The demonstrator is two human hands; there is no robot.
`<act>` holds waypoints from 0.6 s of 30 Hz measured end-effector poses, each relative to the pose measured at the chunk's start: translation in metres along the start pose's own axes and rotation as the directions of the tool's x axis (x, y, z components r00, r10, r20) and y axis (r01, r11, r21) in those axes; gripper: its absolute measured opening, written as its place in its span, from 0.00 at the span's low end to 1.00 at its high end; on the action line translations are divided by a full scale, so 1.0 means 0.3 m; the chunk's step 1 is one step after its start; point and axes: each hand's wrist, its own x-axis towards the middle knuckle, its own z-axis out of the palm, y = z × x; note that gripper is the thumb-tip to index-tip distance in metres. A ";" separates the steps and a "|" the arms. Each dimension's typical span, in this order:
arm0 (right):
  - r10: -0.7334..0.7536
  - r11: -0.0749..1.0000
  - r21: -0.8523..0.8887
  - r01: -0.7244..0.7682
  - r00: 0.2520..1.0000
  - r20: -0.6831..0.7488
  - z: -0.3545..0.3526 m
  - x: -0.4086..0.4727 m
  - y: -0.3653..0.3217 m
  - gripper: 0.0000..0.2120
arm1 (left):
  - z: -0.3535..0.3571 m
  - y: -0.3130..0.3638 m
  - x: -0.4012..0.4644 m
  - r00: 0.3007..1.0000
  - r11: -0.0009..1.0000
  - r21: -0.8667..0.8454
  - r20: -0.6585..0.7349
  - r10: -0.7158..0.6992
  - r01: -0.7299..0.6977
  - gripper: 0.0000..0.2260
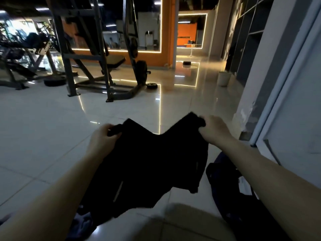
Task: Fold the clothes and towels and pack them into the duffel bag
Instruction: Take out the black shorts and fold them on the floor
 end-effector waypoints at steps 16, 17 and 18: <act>0.207 0.781 0.601 -0.169 0.978 0.005 -0.131 -0.048 0.057 0.15 | -0.026 0.072 -0.057 0.999 0.987 -0.159 -0.034 0.021 -0.026 0.11; 0.205 0.768 0.619 -0.164 0.979 0.006 -0.134 -0.051 0.062 0.15 | -0.022 0.064 -0.062 1.000 0.993 -0.117 -0.003 0.011 -0.011 0.11; 0.201 0.801 0.568 -0.191 0.978 0.046 -0.124 -0.065 0.070 0.14 | -0.018 0.039 -0.064 1.000 0.999 -0.041 0.029 -0.009 0.010 0.12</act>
